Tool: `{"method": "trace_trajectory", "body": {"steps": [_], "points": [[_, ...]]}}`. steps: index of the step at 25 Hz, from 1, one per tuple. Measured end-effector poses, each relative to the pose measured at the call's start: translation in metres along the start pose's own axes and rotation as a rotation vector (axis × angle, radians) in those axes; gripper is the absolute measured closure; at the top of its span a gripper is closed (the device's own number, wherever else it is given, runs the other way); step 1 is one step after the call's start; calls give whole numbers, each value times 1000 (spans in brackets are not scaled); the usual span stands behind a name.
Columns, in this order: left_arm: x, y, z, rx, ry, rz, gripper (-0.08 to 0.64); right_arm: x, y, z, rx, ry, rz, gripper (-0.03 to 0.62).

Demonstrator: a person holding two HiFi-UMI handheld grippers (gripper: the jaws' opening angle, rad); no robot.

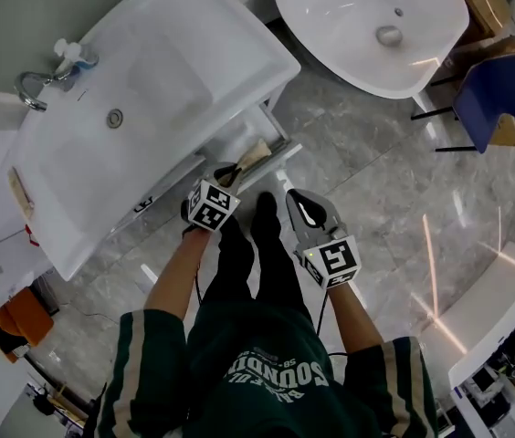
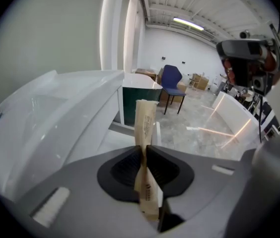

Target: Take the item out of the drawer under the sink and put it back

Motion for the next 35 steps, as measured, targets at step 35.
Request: {"method": "trace_trajectory", "body": {"steps": [35], "points": [[0, -79, -213, -410, -91, -44, 468, 65, -93, 5, -143, -39, -150, 591]]}}
Point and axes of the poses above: the fingertips, and each gripper's own axes: z backward along the fingers, x to its right, y out of its top, the point moved 1 cm from there along z, backward along the fingers, and after that the axes turned 12 degrees about y, right-handed, at the moved point
